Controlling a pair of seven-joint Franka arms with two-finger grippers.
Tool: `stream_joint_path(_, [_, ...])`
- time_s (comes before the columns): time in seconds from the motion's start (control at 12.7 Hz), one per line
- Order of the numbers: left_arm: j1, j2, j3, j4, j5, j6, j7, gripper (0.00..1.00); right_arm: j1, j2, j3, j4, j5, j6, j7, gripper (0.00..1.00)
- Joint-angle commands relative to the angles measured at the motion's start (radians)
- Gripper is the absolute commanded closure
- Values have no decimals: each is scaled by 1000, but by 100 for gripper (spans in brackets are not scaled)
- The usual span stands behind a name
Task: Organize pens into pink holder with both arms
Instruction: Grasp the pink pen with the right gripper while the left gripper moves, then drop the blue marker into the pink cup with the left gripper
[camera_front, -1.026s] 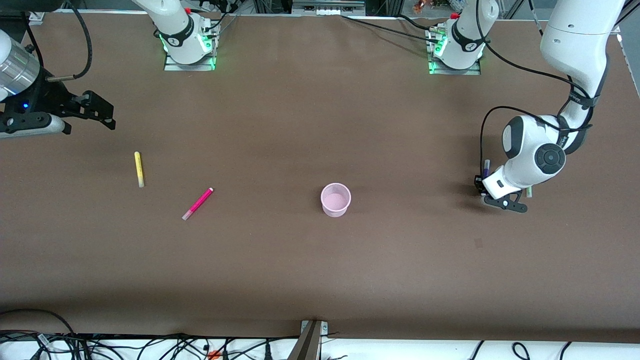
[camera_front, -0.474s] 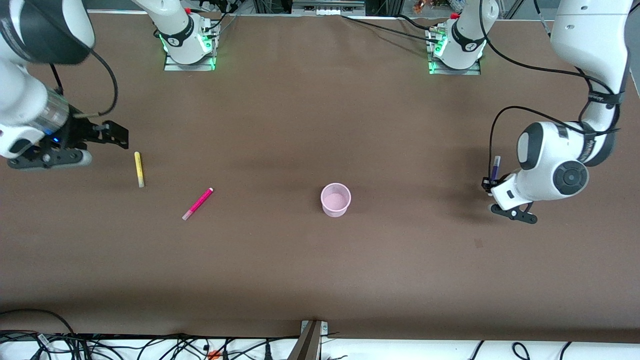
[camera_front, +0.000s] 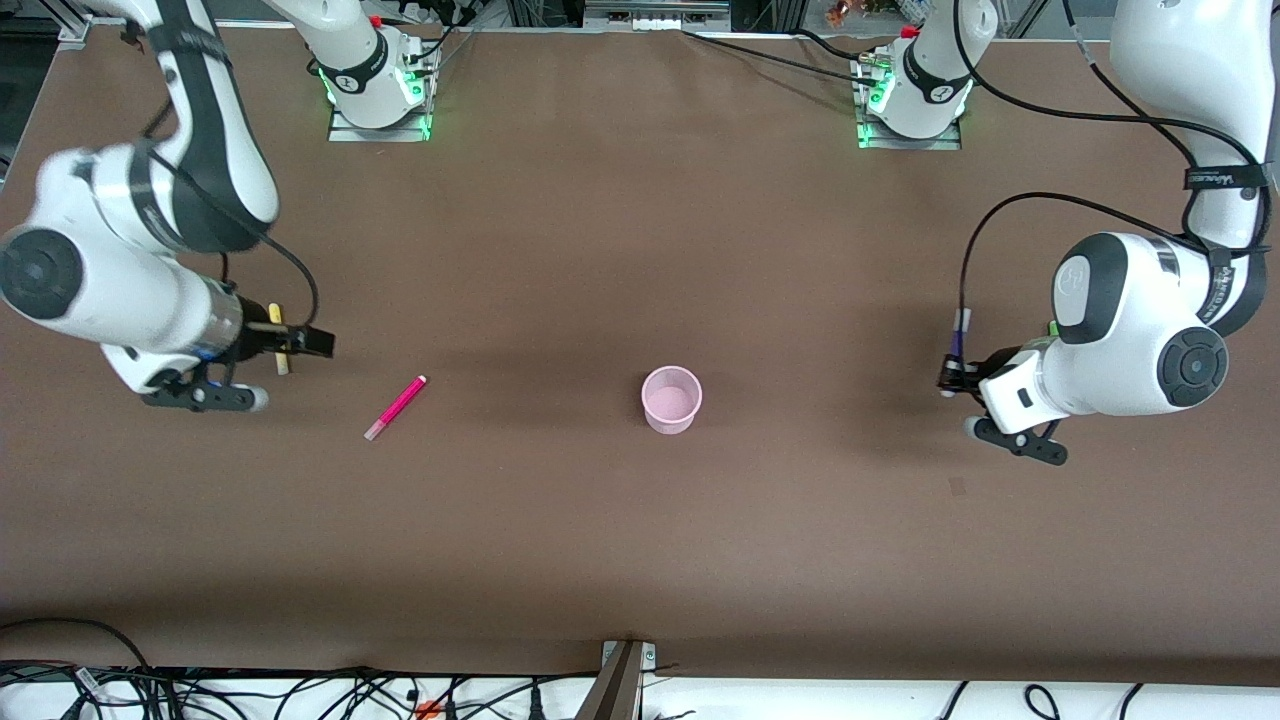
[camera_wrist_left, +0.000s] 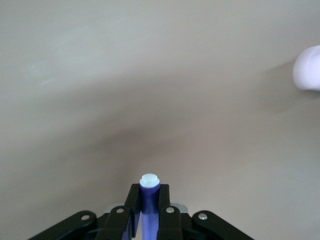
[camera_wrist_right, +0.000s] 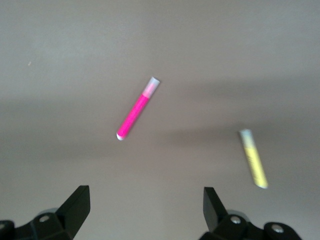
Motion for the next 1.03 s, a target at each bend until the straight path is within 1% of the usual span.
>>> stream_joint_path(0.0, [8, 83, -6, 107, -263, -20, 203, 100, 1, 85, 4, -80, 65, 180, 77, 0])
stream_joint_path(0.16, [5, 112, -8, 133, -446, -20, 375, 100, 29, 140, 9, -152, 121, 331, 146, 1])
stream_joint_path(0.24, [1, 118, -28, 136, -510, -18, 505, 100, 69, 154, 7, -185, 138, 404, 178, 4])
stream_joint_path(0.32, [3, 135, -57, 146, -561, -18, 600, 100, 85, 165, 7, -201, 138, 435, 208, 9])
stream_joint_path(0.47, [-5, 161, -85, 150, -697, -15, 723, 100, 83, 171, 7, -206, 138, 434, 209, 19])
stream_joint_path(0.55, [-32, 175, -95, 153, -739, 38, 818, 100, 80, 182, 7, -206, 138, 437, 202, 25])
stream_joint_path(0.63, [-63, 178, -100, 155, -786, 134, 941, 100, 77, 188, 7, -204, 138, 443, 202, 29])
stream_joint_path(0.71, [-104, 178, -105, 150, -849, 214, 1031, 100, 74, 198, 7, -200, 138, 445, 199, 32])
stream_joint_path(0.79, [-151, 178, -105, 147, -885, 282, 1108, 100, 71, 200, 7, -200, 138, 450, 194, 35])
stream_joint_path(0.87, [-181, 178, -105, 144, -893, 349, 1170, 100, 70, 206, 6, -198, 138, 453, 194, 38])
stream_joint_path(0.95, [-216, 178, -106, 146, -893, 417, 1220, 100, 63, 215, 7, -200, 138, 459, 194, 45])
